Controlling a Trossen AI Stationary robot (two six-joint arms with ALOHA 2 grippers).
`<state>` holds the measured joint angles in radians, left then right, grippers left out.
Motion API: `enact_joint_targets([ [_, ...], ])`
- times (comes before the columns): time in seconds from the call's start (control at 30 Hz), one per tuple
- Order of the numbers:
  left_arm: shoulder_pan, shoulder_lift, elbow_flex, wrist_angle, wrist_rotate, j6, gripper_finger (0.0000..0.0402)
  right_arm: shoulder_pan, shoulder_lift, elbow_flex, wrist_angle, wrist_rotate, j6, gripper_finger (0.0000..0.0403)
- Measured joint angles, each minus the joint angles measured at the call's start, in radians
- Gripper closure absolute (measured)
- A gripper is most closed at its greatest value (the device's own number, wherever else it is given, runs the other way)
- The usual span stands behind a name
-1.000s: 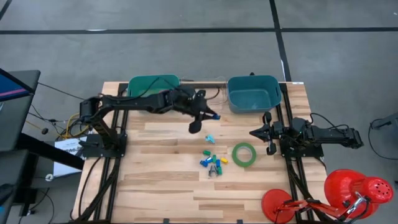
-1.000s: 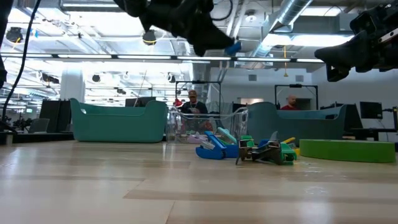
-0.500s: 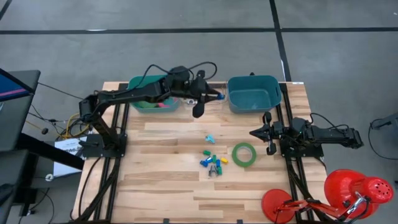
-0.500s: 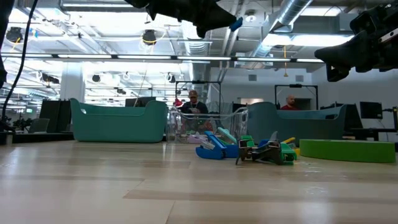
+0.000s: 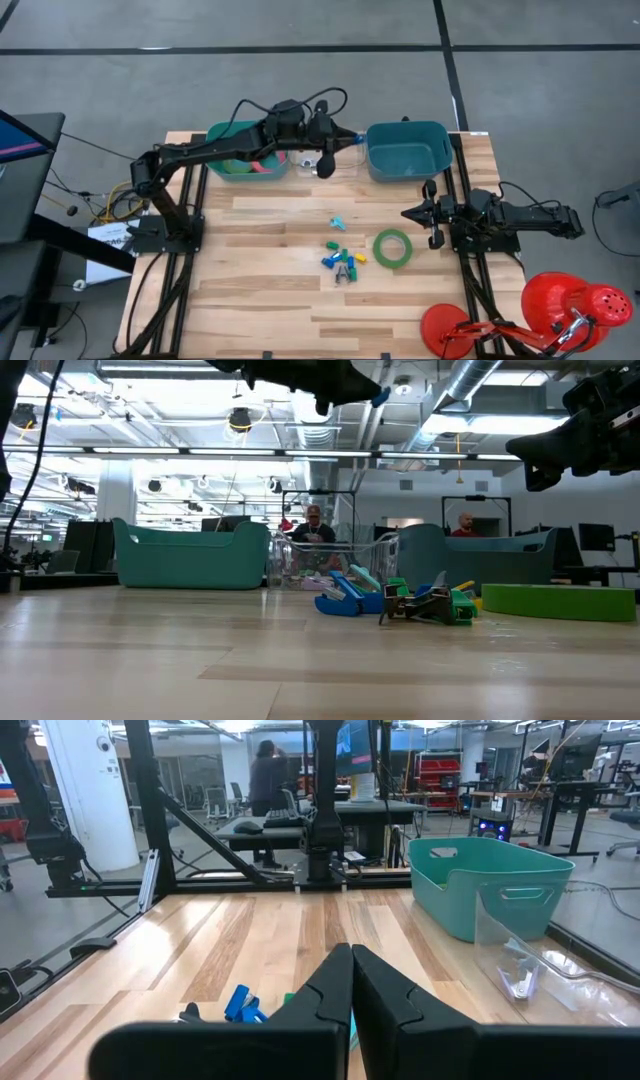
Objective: Pick and place Stapler, Stapler remover, tape
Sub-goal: Put the blue staple remover into the dark blue bin
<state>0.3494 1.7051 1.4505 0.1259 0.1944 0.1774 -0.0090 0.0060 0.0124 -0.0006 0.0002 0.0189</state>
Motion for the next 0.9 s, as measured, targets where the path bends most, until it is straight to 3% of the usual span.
enact_joint_targets([
  [0.53, 0.031, 0.258, 0.238, 0.042, 0.0, 0.001, 0.0336, 0.0, 0.0, 0.0, 0.0, 0.0, 0.0, 0.0403],
  [0.9, 0.04, 0.37, 0.266, 0.084, 0.0, 0.001, 0.0336, 0.0, 0.0, 0.0, 0.0, 0.0, 0.0, 0.0403],
])
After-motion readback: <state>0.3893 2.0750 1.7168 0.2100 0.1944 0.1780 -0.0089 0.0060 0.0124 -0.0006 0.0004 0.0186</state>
